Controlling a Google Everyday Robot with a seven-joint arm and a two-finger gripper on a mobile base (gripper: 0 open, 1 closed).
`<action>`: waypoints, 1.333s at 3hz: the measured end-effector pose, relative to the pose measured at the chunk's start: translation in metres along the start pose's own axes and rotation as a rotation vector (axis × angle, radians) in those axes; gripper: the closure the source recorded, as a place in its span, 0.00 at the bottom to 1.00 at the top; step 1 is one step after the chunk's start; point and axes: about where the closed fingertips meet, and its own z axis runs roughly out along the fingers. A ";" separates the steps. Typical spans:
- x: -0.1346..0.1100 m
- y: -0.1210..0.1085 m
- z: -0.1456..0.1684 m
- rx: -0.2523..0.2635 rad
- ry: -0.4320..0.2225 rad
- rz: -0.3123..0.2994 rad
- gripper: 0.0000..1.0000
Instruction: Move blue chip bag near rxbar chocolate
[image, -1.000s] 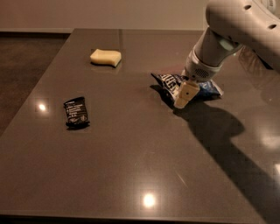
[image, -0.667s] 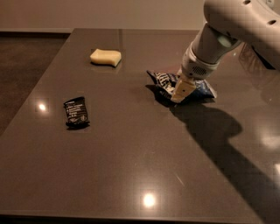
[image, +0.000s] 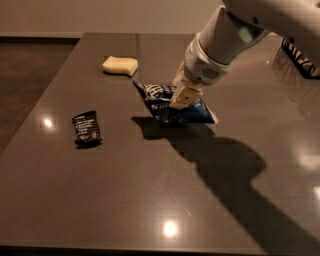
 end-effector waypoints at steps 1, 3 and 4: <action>-0.049 0.028 -0.005 -0.025 -0.069 -0.100 1.00; -0.104 0.074 0.007 -0.052 -0.107 -0.207 0.82; -0.111 0.087 0.019 -0.071 -0.099 -0.223 0.58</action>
Offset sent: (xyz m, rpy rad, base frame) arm -0.0892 0.1207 0.0329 0.0831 -0.0579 0.2895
